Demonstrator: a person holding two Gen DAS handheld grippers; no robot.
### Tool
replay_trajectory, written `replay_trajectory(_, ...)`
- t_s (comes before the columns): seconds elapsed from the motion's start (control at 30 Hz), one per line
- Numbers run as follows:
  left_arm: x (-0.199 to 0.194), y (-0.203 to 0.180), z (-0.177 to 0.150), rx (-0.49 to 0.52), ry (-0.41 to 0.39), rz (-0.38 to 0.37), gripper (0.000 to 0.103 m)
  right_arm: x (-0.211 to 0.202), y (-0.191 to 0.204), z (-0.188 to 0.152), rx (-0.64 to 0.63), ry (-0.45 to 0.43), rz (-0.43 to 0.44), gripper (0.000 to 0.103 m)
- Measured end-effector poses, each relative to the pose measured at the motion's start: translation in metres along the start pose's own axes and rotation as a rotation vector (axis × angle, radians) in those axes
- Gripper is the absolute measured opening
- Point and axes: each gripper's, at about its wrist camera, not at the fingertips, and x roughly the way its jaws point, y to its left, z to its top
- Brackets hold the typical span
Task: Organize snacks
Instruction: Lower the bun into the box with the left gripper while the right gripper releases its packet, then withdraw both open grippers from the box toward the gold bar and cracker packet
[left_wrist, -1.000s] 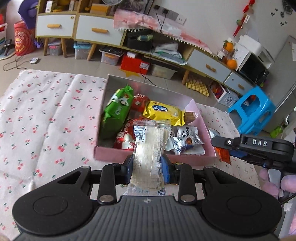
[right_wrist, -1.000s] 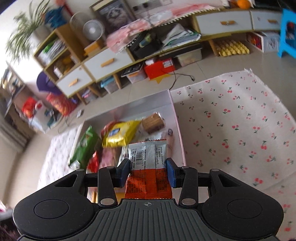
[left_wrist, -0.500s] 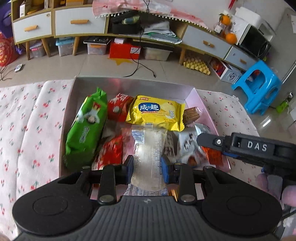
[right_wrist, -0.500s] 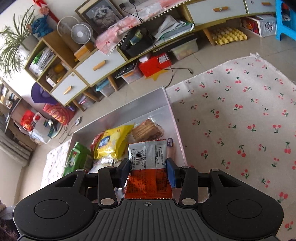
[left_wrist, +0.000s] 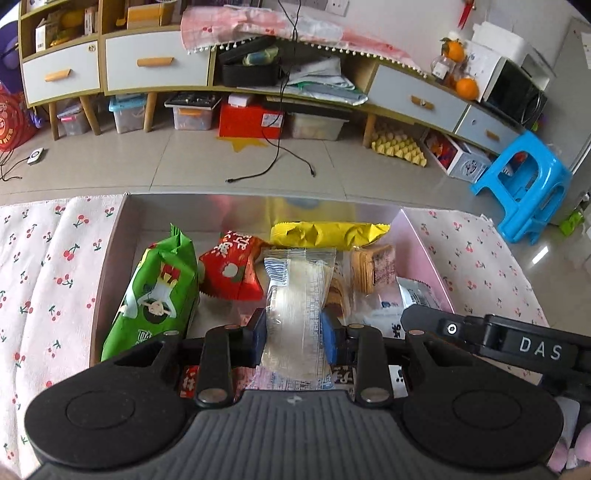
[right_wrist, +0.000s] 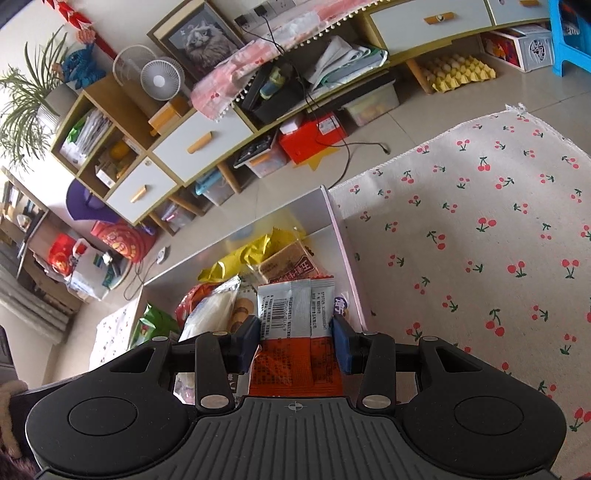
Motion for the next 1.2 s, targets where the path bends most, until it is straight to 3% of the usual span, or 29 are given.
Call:
replay_trajectory(0.07,0.001,0.001,0.001,-0.011,-0.008,0.001,0.03,-0.001,0.001,0.0,-0.003,0.001,0.006,0.045)
replay_trajectory(0.13,-0.003,0.001,-0.001,-0.011,-0.02,0.011,0.038,-0.002,0.002,0.001,-0.006,0.007,0.004,0.047)
replay_trajectory(0.23,-0.01,-0.002,-0.002,0.019,-0.035,0.018,0.046,-0.006,0.003,0.002,-0.001,-0.003,0.008,0.061)
replay_trajectory(0.4,-0.023,-0.008,-0.003,0.056,-0.055,0.035,0.066,-0.014,0.007,0.003,-0.007,-0.01,0.011,0.065)
replay_trajectory(0.67,-0.045,-0.006,-0.015,0.054,-0.061,0.033,0.079,-0.033,0.021,-0.006,-0.072,-0.014,-0.003,0.076)
replay_trajectory(1.2,-0.086,0.015,-0.055,0.055,-0.049,0.051,0.095,-0.071,0.036,-0.041,-0.209,0.03,-0.099,0.083)
